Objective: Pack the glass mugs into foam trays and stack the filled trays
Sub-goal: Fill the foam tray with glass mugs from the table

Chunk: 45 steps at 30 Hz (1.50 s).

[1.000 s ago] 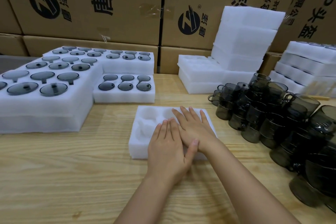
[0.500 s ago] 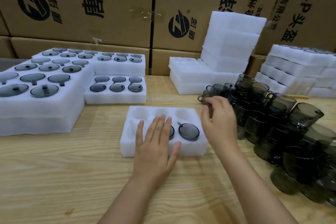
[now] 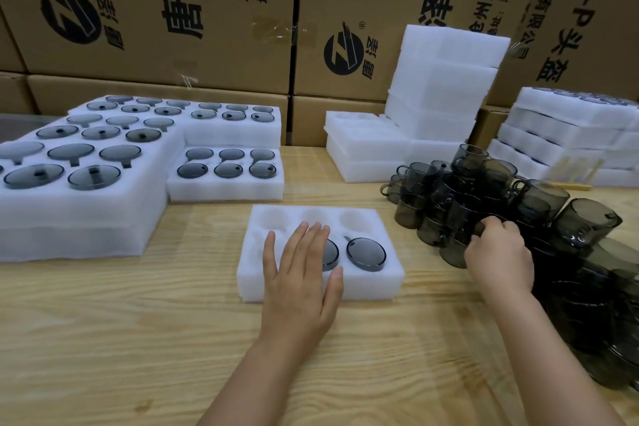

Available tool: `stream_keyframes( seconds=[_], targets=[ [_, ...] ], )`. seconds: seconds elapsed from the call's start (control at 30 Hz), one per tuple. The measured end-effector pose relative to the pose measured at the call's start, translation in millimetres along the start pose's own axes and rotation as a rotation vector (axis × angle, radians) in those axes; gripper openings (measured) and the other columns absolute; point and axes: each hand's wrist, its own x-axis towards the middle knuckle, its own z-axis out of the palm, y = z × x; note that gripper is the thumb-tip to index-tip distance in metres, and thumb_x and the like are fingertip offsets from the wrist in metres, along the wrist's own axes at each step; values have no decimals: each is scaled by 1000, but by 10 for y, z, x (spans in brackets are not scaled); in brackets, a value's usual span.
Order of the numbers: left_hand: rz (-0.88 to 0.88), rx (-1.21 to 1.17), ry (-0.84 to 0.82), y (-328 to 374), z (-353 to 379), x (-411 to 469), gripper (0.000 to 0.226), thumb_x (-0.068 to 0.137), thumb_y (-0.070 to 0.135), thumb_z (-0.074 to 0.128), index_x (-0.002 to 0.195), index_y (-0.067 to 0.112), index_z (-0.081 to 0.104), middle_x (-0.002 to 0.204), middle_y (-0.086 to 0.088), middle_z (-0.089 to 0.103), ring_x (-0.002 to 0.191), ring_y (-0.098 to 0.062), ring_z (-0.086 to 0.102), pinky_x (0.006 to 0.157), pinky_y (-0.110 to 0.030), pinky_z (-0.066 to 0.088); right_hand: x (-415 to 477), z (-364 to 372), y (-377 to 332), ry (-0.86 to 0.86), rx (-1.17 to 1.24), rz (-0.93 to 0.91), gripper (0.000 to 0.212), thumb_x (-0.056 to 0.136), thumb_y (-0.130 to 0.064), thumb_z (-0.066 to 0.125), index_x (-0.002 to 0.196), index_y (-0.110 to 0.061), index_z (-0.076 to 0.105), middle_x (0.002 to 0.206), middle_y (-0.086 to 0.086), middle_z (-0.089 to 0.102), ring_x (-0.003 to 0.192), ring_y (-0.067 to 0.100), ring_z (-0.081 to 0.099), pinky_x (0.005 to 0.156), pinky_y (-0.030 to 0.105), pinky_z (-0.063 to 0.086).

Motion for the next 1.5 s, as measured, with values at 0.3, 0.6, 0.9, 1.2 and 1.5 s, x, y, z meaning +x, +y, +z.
stream_keyframes(
  seconds=[0.3, 0.6, 0.9, 1.2, 1.5],
  targets=[
    [9, -61, 140, 1, 1, 24, 43, 90, 24, 39, 125, 4, 56, 127, -4, 61, 125, -24, 53, 113, -54, 15, -289, -87, -100, 210, 251, -43, 24, 90, -12, 53, 112, -3, 57, 113, 17, 52, 91, 41, 54, 71, 35, 33],
    [-612, -291, 463, -276, -192, 147, 42, 88, 31, 35, 114, 10, 61, 127, -6, 60, 127, -27, 48, 112, -51, 2, -992, -3, -901, 192, 869, -431, 12, 80, -4, 70, 85, -6, 59, 102, 4, 45, 75, 2, 52, 71, 17, 43],
    [-954, -1027, 119, -742, -198, 225, 50, 91, -4, 50, 135, 18, 48, 133, 7, 47, 120, -1, 47, 74, 0, 39, -1269, 196, -1168, -176, 981, -481, 14, 85, -7, 66, 83, -15, 54, 114, 1, 56, 79, -15, 54, 67, 5, 40],
    [-969, -1078, -30, -711, -191, 216, 58, 82, -12, 34, 130, 11, 55, 133, -3, 58, 127, -21, 50, 109, -43, 38, -1413, 205, -1485, -281, 832, -480, 20, 76, -36, 72, 77, -35, 52, 89, -15, 53, 75, -3, 47, 66, 9, 34],
    [-1014, -1198, 99, -719, -222, 250, 28, 94, 11, 48, 109, 15, 71, 118, -1, 69, 116, -18, 61, 105, -42, 43, -1411, 261, -1580, -296, 612, -538, 23, 79, -37, 70, 94, -23, 61, 101, -9, 52, 93, 8, 50, 74, 22, 37]
  ],
)
